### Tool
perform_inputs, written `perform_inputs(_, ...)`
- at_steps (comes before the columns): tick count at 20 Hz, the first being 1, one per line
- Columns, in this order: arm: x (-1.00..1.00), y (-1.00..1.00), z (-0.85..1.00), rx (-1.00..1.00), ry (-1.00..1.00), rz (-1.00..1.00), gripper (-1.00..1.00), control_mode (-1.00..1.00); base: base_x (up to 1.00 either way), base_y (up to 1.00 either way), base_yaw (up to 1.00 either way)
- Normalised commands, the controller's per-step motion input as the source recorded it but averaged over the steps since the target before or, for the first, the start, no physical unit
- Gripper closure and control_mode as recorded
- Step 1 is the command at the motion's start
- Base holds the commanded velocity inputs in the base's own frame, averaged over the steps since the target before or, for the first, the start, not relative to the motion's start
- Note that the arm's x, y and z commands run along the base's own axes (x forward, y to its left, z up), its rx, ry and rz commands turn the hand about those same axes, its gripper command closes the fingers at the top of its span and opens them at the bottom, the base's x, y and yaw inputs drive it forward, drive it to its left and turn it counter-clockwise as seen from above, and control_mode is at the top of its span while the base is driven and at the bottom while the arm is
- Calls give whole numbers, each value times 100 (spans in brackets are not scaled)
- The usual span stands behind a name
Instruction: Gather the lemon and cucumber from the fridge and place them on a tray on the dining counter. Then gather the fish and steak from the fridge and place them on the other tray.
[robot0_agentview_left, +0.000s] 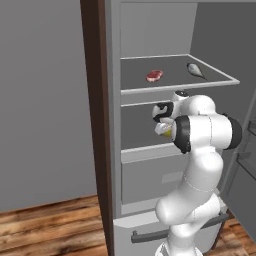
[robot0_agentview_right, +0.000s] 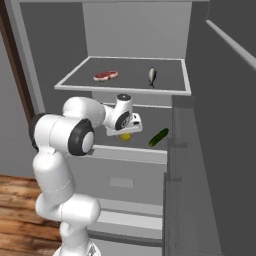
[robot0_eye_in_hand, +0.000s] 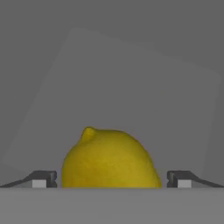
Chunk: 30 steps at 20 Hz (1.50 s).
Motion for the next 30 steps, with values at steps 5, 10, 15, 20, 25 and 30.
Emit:
perform_inputs(5,7,0,-23,0,2,4,-100,-100,0,0,0)
perform_inputs(10,0,0,-37,0,0,5,-100,-100,0,0,0)
perform_inputs(15,0,0,-42,-1,2,4,100,-100,0,0,0)
perform_inputs(20,-2,0,-34,0,1,3,100,-100,0,0,0)
perform_inputs(25,-44,0,-5,0,-3,3,100,-100,0,0,0)
perform_inputs(30,-74,2,1,0,-7,0,100,-100,0,0,0)
